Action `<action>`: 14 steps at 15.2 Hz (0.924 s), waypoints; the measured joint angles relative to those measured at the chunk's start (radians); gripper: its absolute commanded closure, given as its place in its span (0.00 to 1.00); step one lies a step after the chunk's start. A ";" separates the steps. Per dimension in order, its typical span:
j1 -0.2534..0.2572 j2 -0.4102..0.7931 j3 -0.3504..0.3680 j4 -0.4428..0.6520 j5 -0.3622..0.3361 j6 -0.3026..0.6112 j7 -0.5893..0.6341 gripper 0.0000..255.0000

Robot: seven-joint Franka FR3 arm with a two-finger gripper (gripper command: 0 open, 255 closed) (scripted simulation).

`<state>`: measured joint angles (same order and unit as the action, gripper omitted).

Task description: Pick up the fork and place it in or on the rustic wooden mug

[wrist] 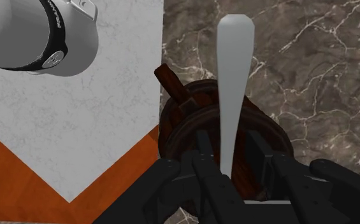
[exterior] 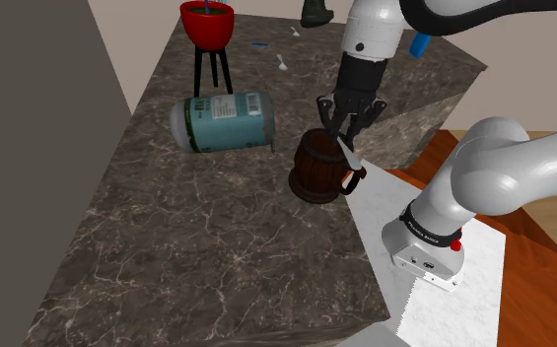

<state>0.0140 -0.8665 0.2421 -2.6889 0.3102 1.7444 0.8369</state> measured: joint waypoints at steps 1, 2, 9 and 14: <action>0.000 0.000 0.000 -0.004 0.000 0.003 -0.001 1.00; 0.000 0.002 0.000 -0.005 0.001 0.007 -0.002 1.00; 0.000 0.003 0.001 -0.006 0.001 0.009 -0.002 0.00; -0.002 0.005 -0.001 0.006 -0.002 -0.001 -0.001 0.00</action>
<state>0.0124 -0.8620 0.2408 -2.6826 0.3085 1.7431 0.8361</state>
